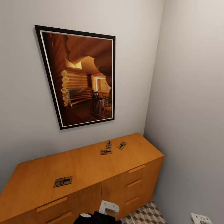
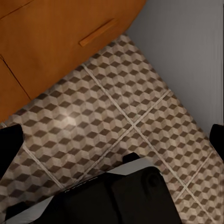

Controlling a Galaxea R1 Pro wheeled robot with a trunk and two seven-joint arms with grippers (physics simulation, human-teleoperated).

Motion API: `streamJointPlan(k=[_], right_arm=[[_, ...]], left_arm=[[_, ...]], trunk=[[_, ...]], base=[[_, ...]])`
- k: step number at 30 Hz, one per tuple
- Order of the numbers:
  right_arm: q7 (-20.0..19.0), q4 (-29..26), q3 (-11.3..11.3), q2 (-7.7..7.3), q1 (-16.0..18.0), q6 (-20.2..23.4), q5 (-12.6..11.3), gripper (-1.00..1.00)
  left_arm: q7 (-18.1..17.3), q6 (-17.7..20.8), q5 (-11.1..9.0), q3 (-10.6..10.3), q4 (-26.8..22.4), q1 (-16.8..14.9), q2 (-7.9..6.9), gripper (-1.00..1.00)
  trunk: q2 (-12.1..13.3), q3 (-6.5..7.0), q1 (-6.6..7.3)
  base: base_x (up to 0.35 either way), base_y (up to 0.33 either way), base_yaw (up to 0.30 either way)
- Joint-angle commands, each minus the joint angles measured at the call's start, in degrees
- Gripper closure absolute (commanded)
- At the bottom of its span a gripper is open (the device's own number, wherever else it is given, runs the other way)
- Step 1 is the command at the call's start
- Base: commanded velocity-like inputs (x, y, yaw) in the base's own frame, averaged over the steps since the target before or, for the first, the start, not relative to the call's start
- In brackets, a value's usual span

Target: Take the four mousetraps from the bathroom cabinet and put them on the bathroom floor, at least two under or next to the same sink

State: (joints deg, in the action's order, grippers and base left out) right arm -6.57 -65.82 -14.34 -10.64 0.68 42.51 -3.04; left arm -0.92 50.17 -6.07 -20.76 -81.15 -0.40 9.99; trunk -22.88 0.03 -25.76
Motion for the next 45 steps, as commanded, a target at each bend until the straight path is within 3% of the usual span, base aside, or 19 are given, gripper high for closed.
streamJointPlan(k=[1,7,11,16,17,24,30,33,37,45], right_arm=[[-0.05,-1.12,-0.31,0.0,0.01,1.1,-0.28,-1.0],[0.21,-4.42,-0.86,0.0,0.02,4.1,-0.18,-1.0],[0.33,-5.99,-1.01,-0.05,0.03,5.12,-0.11,-1.0],[0.4,-8.98,-1.09,-0.07,0.1,5.92,-0.06,-1.0],[0.4,-8.98,-1.09,-0.07,0.1,5.92,-0.06,-1.0],[0.5,-14.42,-1.12,-0.2,1.49,10.0,0.0,-1.0],[0.63,-16.31,-1.0,-0.52,8.41,17.15,-0.02,-1.0],[0.73,-16.45,-0.85,-0.54,11.41,17.49,-0.04,-1.0],[1.15,-16.5,-0.18,-0.31,18.25,17.49,0.05,-1.0],[2.11,-14.41,4.86,0.61,33.16,17.49,0.65,-1.0]], left_arm=[[0.12,0.99,-0.55,-0.03,-1.23,-0.2,0.01,-1.0],[0.11,3.11,-1.35,-0.18,-4.8,-2.46,0.01,-1.0],[0.07,4.09,-2.96,-0.26,-5.86,-4.82,0.01,-1.0],[0.05,5.75,-7.49,-0.31,-6.39,-8.69,0.01,-1.0],[0.05,5.75,-7.49,-0.31,-6.39,-8.69,0.01,-1.0],[0.11,8.03,-14.42,-0.33,-6.58,-16.16,0.01,-1.0],[0.2,8.84,-18.36,-0.23,-6.49,-24.2,0.01,-1.0],[0.23,8.98,-19.41,-0.08,-6.35,-26.85,0.01,-1.0],[0.36,9.18,-20.75,0.42,-5.49,-31.92,0.01,-1.0],[3.61,9.65,-21.47,4.42,-0.64,-40.67,0.01,-1.0]], trunk=[[-0.04,-0.03,-0.02],[-0.04,-0.03,-0.02],[-0.04,-0.03,-0.02],[-0.04,-0.03,-0.02],[-0.04,-0.03,-0.02],[-0.04,-0.03,-0.02],[-0.04,-0.03,-0.02],[-0.04,-0.03,-0.02],[-0.04,-0.03,-0.02],[-0.04,-0.03,-0.02]], base=[[0.0,0.0,0.0],[0.0,0.0,0.0],[0.0,0.0,0.0],[0.0,0.0,0.0],[0.0,0.0,0.0],[0.0,0.0,0.0],[0.0,0.0,0.0],[0.0,0.0,0.0],[0.0,0.0,0.0],[0.0,0.0,0.0]])
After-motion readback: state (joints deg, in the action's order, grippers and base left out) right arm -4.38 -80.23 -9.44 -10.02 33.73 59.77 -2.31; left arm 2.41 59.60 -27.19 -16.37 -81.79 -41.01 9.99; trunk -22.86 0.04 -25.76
